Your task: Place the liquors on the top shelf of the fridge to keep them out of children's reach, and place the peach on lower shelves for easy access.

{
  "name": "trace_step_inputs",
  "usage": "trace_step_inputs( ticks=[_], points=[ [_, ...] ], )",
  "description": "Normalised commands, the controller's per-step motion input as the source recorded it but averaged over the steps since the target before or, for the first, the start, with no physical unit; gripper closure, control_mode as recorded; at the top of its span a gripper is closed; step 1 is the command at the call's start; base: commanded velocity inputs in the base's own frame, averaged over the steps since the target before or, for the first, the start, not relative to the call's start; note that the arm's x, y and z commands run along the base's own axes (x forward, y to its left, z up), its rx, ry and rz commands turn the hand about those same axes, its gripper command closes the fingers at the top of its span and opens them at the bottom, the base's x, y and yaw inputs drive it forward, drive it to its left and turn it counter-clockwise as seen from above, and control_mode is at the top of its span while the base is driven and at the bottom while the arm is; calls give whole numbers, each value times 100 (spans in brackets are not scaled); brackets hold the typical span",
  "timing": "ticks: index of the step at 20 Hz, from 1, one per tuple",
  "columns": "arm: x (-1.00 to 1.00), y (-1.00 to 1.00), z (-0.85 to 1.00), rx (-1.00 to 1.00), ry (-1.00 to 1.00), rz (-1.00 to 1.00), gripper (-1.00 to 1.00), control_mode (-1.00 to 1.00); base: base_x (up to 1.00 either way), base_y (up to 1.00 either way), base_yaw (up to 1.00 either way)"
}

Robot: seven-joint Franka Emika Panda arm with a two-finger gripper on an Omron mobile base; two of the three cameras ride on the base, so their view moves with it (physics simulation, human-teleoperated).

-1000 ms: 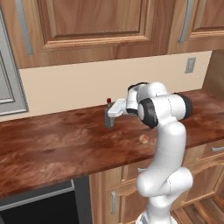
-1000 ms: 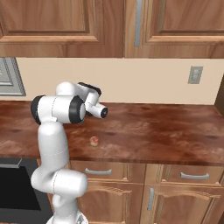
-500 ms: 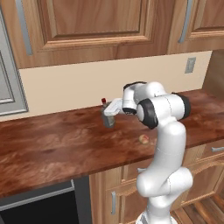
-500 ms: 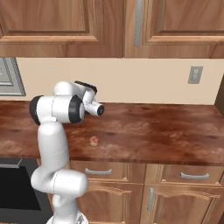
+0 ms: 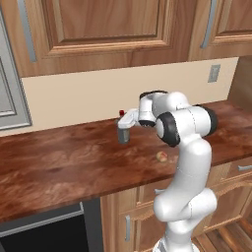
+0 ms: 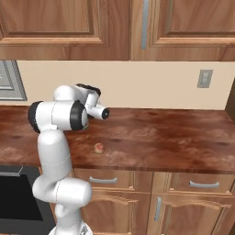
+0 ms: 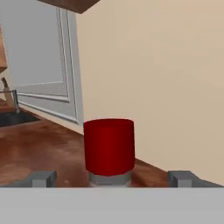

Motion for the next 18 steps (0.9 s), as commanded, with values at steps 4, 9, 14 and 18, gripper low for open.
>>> trace_step_inputs(
  ticks=[4,9,14,18],
  points=[
    [-4,0,1,0,1,0,-100,-100,0,0,0],
    [0,0,-37,0,0,0,100,-100,0,0,0],
    [2,0,-25,0,0,0,100,-100,0,0,0],
    [0,0,0,0,0,0,100,-100,0,0,0]
  ],
)
